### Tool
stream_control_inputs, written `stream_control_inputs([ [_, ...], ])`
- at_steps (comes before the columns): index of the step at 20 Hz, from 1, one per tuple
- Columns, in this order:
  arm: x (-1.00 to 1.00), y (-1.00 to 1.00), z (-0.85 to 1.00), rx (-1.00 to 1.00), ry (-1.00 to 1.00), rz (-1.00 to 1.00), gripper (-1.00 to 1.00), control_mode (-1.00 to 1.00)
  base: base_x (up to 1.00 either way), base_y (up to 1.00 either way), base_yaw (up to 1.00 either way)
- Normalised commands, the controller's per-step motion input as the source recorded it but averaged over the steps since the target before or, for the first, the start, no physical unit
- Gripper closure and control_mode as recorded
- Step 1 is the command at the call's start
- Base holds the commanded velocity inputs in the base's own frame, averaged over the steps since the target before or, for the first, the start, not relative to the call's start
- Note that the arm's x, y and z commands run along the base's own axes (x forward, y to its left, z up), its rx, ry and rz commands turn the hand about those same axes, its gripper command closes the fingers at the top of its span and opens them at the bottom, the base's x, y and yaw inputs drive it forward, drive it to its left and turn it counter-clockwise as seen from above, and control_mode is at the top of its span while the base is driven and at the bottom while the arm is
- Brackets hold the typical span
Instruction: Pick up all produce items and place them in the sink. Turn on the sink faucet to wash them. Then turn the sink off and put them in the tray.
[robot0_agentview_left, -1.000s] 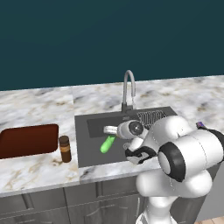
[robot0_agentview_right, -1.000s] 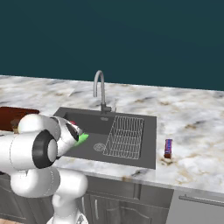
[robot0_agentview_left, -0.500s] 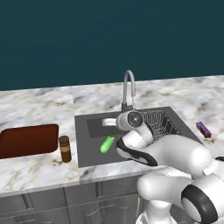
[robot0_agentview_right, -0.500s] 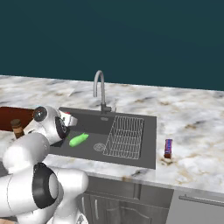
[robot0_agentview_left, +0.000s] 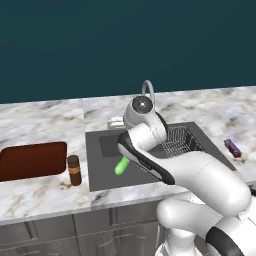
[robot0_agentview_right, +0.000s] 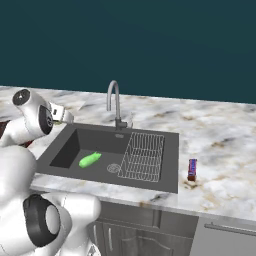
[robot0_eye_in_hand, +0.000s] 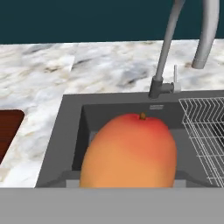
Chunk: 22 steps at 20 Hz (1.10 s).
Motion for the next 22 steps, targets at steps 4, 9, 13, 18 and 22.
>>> stream_control_inputs([
  [4,-0.2,0.21,0.02,0.03,0.07,0.03,1.0,-1.0,0.0,0.0,0.0],
  [9,-0.07,0.15,0.0,0.07,0.05,0.04,1.0,-1.0,0.0,0.0,0.0],
  [13,0.0,0.48,-0.04,0.0,0.12,0.0,1.0,-1.0,0.0,0.0,0.0],
  [18,0.0,0.61,-0.11,0.0,0.1,0.0,1.0,-1.0,0.0,0.0,0.0],
  [22,0.03,0.57,-0.12,0.0,0.1,0.0,1.0,-1.0,0.0,0.0,0.0],
])
